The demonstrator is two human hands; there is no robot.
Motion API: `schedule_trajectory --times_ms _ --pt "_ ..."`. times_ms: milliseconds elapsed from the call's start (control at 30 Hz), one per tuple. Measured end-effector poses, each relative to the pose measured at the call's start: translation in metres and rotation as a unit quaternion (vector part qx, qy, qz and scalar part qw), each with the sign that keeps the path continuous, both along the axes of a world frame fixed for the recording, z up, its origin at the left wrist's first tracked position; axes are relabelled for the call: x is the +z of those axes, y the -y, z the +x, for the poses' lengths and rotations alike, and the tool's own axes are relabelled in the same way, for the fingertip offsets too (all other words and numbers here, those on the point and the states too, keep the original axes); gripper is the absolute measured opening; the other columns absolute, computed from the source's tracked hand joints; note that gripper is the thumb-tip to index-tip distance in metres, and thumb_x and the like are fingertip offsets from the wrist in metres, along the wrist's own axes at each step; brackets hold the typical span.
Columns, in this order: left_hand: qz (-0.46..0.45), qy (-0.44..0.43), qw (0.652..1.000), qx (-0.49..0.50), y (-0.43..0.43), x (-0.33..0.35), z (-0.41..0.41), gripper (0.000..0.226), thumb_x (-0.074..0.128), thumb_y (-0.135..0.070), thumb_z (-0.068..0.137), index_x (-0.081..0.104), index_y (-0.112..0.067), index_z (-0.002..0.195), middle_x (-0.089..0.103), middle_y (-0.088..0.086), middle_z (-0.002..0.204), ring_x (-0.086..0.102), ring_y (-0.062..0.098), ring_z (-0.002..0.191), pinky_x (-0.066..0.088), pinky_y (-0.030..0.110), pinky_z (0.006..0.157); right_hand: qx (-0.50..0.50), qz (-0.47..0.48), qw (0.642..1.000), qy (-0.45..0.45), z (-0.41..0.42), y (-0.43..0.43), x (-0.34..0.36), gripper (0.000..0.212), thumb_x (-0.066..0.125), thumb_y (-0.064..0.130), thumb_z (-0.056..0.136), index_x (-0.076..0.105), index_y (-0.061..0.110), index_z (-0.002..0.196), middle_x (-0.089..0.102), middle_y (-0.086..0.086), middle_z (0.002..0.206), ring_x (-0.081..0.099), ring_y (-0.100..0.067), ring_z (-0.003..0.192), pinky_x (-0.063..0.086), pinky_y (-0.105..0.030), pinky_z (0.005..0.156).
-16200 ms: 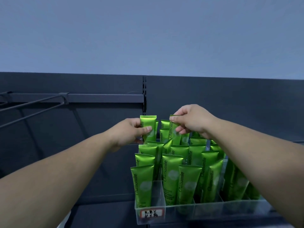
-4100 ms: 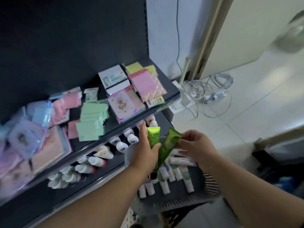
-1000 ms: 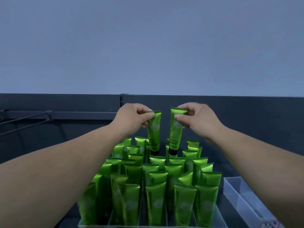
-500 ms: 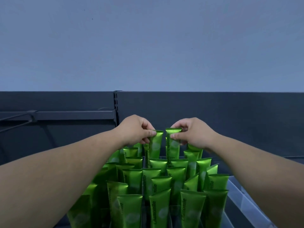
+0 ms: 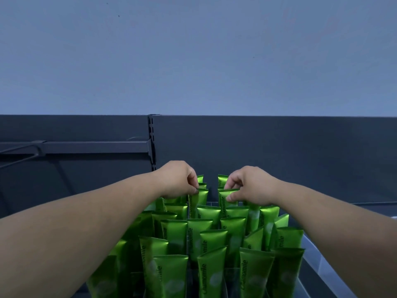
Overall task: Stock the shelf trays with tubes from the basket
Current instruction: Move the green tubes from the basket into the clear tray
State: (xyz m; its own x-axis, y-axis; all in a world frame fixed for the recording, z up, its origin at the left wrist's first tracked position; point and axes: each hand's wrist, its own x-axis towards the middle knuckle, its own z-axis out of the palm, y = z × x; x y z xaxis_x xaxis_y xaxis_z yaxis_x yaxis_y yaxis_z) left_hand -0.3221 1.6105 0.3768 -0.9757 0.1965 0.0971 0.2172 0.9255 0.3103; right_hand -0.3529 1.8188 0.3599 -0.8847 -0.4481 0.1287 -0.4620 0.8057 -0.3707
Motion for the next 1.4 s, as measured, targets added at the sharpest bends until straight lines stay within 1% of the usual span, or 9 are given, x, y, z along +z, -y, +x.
schedule_trajectory --times_ms 133,233,300,433,533,667,900,1167,1400 --pt "-0.067 0.001 0.998 -0.012 -0.002 -0.004 -0.003 0.006 0.068 -0.028 0.087 0.069 -0.026 0.092 0.063 -0.013 0.096 0.05 -0.001 0.072 0.037 0.013 0.06 0.004 0.027 1.0 -0.008 -0.001 0.0 -0.004 0.02 0.077 0.03 0.08 0.069 0.026 0.097 0.057 0.016 0.083 0.056 -0.004 0.081 0.04 -0.009 0.062" --pt "-0.11 -0.017 0.994 -0.015 -0.001 -0.005 -0.007 0.007 0.071 -0.034 0.083 0.064 -0.034 0.081 0.055 -0.01 0.11 0.05 0.009 0.1 0.044 0.027 0.088 -0.001 0.021 1.0 -0.021 -0.002 0.0 -0.003 0.017 0.08 0.028 0.077 0.068 0.029 0.089 0.055 0.019 0.074 0.051 0.004 0.07 0.037 -0.008 0.059" --pt "-0.133 -0.01 0.991 -0.021 -0.001 -0.005 -0.009 0.009 0.072 -0.041 0.08 0.063 -0.037 0.081 0.052 -0.009 0.119 0.049 0.012 0.112 0.041 0.036 0.101 -0.007 0.021 0.999 -0.034 -0.003 0.0 -0.003 0.018 0.081 0.028 0.075 0.066 0.03 0.084 0.054 0.017 0.072 0.051 0.003 0.068 0.036 -0.009 0.059" --pt "-0.172 0.047 0.984 -0.025 -0.004 -0.007 -0.011 0.04 0.064 -0.046 0.085 0.062 -0.025 0.12 0.056 -0.005 0.129 0.053 0.017 0.116 0.044 0.03 0.096 -0.009 0.055 0.997 -0.06 -0.003 0.001 -0.004 0.023 0.082 0.034 0.073 0.069 0.03 0.091 0.05 0.011 0.104 0.052 -0.009 0.091 0.043 -0.021 0.075" --pt "-0.178 0.053 0.982 -0.037 -0.007 -0.008 -0.009 0.048 0.061 -0.044 0.088 0.055 -0.023 0.131 0.056 -0.004 0.131 0.053 0.017 0.118 0.042 0.027 0.093 -0.001 0.071 0.996 -0.059 -0.002 0.001 -0.006 0.028 0.081 0.036 0.074 0.07 0.031 0.099 0.048 0.011 0.117 0.052 -0.011 0.101 0.046 -0.025 0.086" --pt "-0.181 0.049 0.981 -0.051 -0.008 -0.007 -0.011 0.047 0.064 -0.04 0.087 0.056 -0.023 0.13 0.055 -0.005 0.133 0.051 0.017 0.121 0.04 0.026 0.094 -0.002 0.093 0.994 -0.052 -0.002 0.002 -0.006 0.031 0.078 0.038 0.077 0.07 0.031 0.106 0.057 0.01 0.125 0.056 -0.012 0.107 0.046 -0.024 0.089" --pt "-0.174 0.029 0.982 -0.07 -0.002 -0.007 -0.014 0.045 0.069 -0.039 0.083 0.059 -0.028 0.125 0.055 -0.008 0.132 0.051 0.015 0.119 0.042 0.03 0.098 -0.008 0.082 0.996 -0.043 -0.001 0.004 0.0 0.031 0.081 0.036 0.074 0.071 0.032 0.104 0.064 0.01 0.113 0.052 -0.006 0.094 0.041 -0.02 0.078" --pt "-0.14 0.023 0.987 -0.082 0.005 -0.006 -0.012 0.044 0.074 -0.04 0.078 0.062 -0.031 0.119 0.056 -0.009 0.129 0.051 0.014 0.116 0.043 0.033 0.099 -0.025 0.069 0.996 -0.048 0.007 0.004 0.007 0.032 0.082 0.035 0.072 0.07 0.033 0.102 0.065 0.007 0.112 0.059 -0.012 0.105 0.049 -0.027 0.089" --pt "-0.088 -0.024 0.993 -0.072 0.005 0.008 -0.001 0.039 0.069 -0.047 0.081 0.062 -0.032 0.117 0.056 -0.007 0.131 0.051 0.013 0.12 0.042 0.028 0.099 -0.064 0.059 0.992 -0.089 0.028 -0.012 0.019 0.03 0.078 0.038 0.076 0.069 0.033 0.104 0.065 0.007 0.109 0.058 -0.009 0.105 0.045 -0.022 0.086"
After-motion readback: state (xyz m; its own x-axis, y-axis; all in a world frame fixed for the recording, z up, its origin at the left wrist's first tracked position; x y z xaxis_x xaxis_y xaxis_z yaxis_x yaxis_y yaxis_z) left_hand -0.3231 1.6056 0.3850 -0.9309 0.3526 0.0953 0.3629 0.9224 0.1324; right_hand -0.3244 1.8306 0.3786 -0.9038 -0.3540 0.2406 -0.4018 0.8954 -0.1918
